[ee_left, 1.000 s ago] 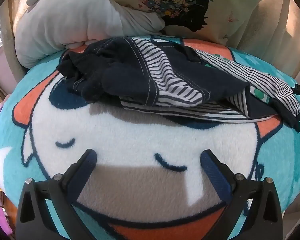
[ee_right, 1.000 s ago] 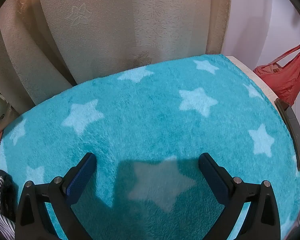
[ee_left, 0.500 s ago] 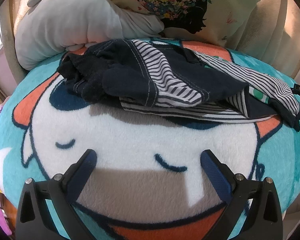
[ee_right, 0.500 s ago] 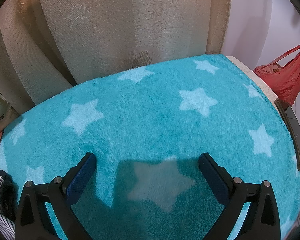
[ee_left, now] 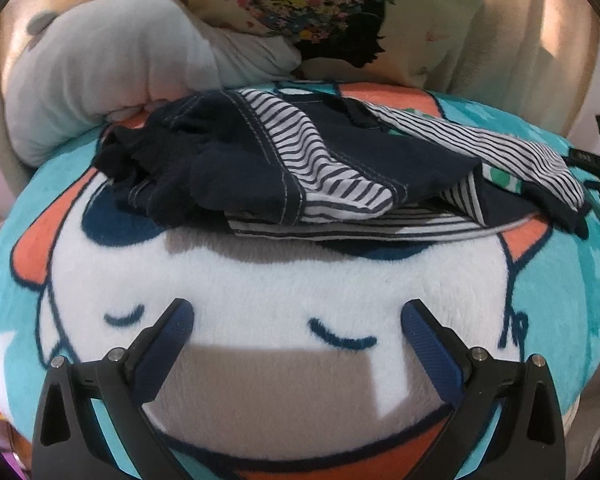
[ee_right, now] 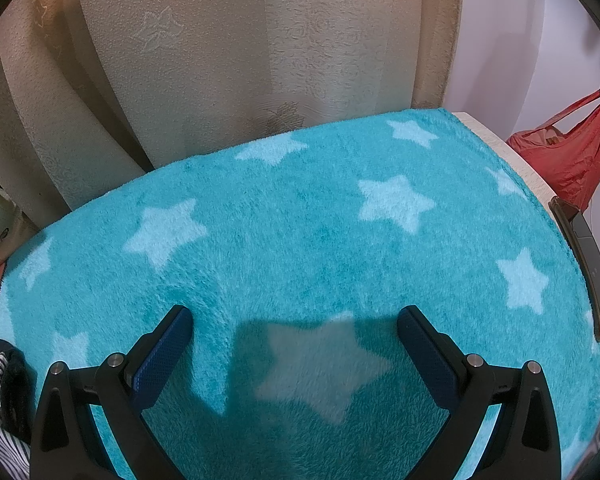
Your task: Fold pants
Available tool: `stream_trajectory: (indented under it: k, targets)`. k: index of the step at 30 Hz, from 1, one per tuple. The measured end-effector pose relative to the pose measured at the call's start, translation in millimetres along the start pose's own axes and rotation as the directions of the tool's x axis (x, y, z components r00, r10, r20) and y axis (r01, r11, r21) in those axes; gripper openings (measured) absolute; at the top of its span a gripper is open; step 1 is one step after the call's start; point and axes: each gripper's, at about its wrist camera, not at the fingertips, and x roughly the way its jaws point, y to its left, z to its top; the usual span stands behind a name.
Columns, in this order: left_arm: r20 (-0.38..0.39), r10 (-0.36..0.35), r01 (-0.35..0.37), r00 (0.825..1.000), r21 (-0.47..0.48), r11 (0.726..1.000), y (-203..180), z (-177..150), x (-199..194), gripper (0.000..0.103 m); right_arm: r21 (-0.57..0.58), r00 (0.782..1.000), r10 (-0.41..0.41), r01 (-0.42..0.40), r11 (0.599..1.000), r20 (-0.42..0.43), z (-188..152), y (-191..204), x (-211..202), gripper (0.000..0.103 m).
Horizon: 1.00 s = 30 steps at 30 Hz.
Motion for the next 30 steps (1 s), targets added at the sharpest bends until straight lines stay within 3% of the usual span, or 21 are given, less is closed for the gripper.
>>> stream_trajectory:
  k: [9,14,30]
  targets:
    - [0.03,-0.116,0.11,0.993,0.157,0.981,6,-5,-1,0.103,0.0,1.0,0.0,0.0,1.0,0.0,0,0,0,0.103]
    - [0.014,-0.129,0.125,0.991,0.181,0.975,4,-5,0,0.103,0.0,1.0,0.0,0.0,1.0,0.0,0,0,0,0.103]
    - [0.07,-0.03,0.022,0.997,0.118,0.993,-7,-13,-7,0.103,0.0,1.0,0.0,0.0,1.0,0.0,0,0,0,0.103]
